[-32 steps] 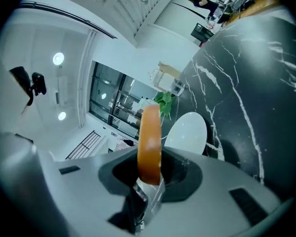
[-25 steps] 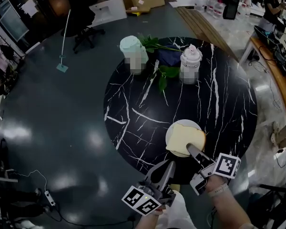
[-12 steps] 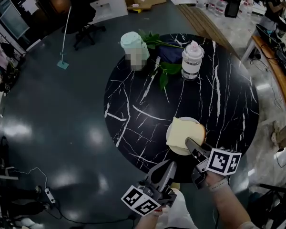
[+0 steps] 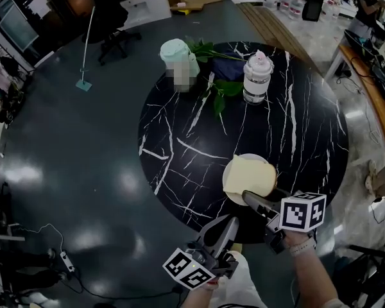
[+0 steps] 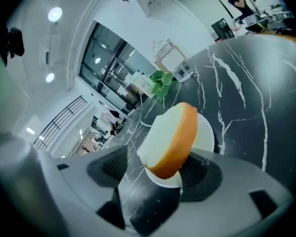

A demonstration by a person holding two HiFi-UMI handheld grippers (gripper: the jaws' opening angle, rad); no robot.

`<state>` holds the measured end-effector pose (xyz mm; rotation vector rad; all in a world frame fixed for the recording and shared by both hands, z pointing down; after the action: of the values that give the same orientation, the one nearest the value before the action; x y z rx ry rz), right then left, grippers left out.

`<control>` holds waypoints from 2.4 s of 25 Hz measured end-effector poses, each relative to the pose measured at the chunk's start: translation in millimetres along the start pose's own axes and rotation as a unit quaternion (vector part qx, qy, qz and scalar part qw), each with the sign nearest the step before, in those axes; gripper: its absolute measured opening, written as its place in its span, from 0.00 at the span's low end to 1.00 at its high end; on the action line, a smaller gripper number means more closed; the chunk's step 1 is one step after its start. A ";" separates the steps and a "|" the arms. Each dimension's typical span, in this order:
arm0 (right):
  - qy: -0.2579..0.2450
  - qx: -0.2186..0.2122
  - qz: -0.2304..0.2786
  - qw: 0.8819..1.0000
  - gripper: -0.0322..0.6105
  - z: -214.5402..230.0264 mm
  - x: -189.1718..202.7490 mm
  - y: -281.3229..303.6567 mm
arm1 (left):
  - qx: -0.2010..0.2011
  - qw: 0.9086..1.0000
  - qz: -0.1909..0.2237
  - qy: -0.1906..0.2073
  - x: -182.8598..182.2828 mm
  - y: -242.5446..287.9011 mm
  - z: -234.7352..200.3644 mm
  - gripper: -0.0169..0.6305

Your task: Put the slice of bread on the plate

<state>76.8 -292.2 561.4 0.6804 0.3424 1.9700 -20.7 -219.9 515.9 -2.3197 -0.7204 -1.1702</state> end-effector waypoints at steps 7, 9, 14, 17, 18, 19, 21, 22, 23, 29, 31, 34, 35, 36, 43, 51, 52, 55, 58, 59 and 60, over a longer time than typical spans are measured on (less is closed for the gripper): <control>-0.019 -0.022 -0.101 0.994 0.48 -4.4 6.4 -5.6 | 0.006 1.000 0.005 -0.008 -1.0 2.6 2.3 0.04; -0.055 -0.003 -0.123 0.991 0.48 -2.3 5.9 -9.1 | 0.007 1.000 0.008 -0.009 -2.2 3.0 2.4 0.04; -0.161 0.081 -0.188 0.965 0.48 12.6 13.7 -14.6 | 0.007 1.000 0.012 -0.016 -3.1 1.1 1.5 0.04; -0.216 0.119 -0.244 0.938 0.48 17.3 25.5 -17.7 | 0.007 1.000 0.015 -0.022 -4.2 -1.0 1.8 0.04; -0.233 0.132 -0.261 0.927 0.48 18.9 28.1 -19.7 | 0.007 1.000 0.014 -0.022 -4.4 -1.6 2.4 0.04; -0.251 0.149 -0.276 0.916 0.48 21.3 29.4 -22.4 | 0.008 1.000 0.014 -0.022 -4.7 -2.0 3.0 0.04; -0.290 0.184 -0.298 0.891 0.48 25.7 28.8 -28.5 | 0.009 1.000 0.014 -0.022 -5.8 -2.8 4.1 0.04; -0.308 0.200 -0.304 0.879 0.48 27.1 27.7 -31.9 | 0.009 1.000 0.014 -0.022 -6.3 -3.1 4.6 0.04; -0.325 0.215 -0.308 0.868 0.48 28.0 26.5 -35.5 | 0.010 1.000 0.014 -0.022 -6.9 -3.5 5.0 0.04; -0.362 0.239 -0.306 0.847 0.48 21.0 28.0 -48.2 | 0.010 1.000 0.010 -0.017 -6.1 -6.1 4.4 0.04; -0.351 0.210 -0.286 0.866 0.48 13.1 32.1 -47.6 | 0.010 1.000 0.008 -0.015 -6.3 -6.7 5.5 0.04; -0.336 0.165 -0.237 0.897 0.48 1.0 36.5 -48.7 | 0.011 1.000 0.005 -0.014 -7.2 -8.5 7.8 0.04; -0.332 0.156 -0.221 0.904 0.48 -2.2 37.7 -50.2 | 0.012 1.000 0.004 -0.013 -7.4 -9.4 8.8 0.04; -0.329 0.149 -0.206 0.910 0.48 -4.8 39.3 -52.3 | 0.012 1.000 0.003 -0.012 -7.6 -10.4 10.0 0.04; -0.316 0.096 -0.140 0.934 0.46 -21.8 64.5 -68.1 | 0.019 1.000 -0.008 -0.004 -5.9 -17.9 22.1 0.04; -0.306 0.039 -0.037 0.951 0.07 -56.3 87.8 -84.1 | 0.015 0.999 -0.036 0.032 -2.7 -28.9 36.2 0.04; -0.305 0.031 -0.021 0.952 0.07 -61.4 90.5 -86.6 | 0.014 0.998 -0.040 0.038 -2.0 -30.9 38.0 0.04; -0.303 0.002 0.039 0.952 0.07 -76.7 95.3 -96.3 | 0.014 0.995 -0.057 0.077 -1.1 -36.2 45.2 0.04; -0.300 -0.021 0.092 0.949 0.06 -89.2 98.0 -107.3 | 0.015 0.987 -0.076 0.142 -2.6 -41.1 55.2 0.04; -0.303 -0.021 0.102 0.947 0.06 -91.9 99.5 -110.0 | 0.016 0.985 -0.079 0.155 -3.5 -42.8 58.2 0.04; -0.308 -0.020 0.109 0.945 0.06 -94.2 101.8 -112.1 | 0.017 0.983 -0.079 0.162 -4.6 -44.6 60.7 0.04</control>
<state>65.1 -145.1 461.4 1.3010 -0.1629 1.8422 -14.7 -150.9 485.8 -2.0043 -0.8055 -1.5473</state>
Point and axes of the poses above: the fingertips, and each gripper's own axes: y forward along the fingers, z to its right, x out of its underside, the point moved 3 cm from there along -y, backward along the fingers, and after that the axes turned 15 degrees about y, right-handed, at the moved point
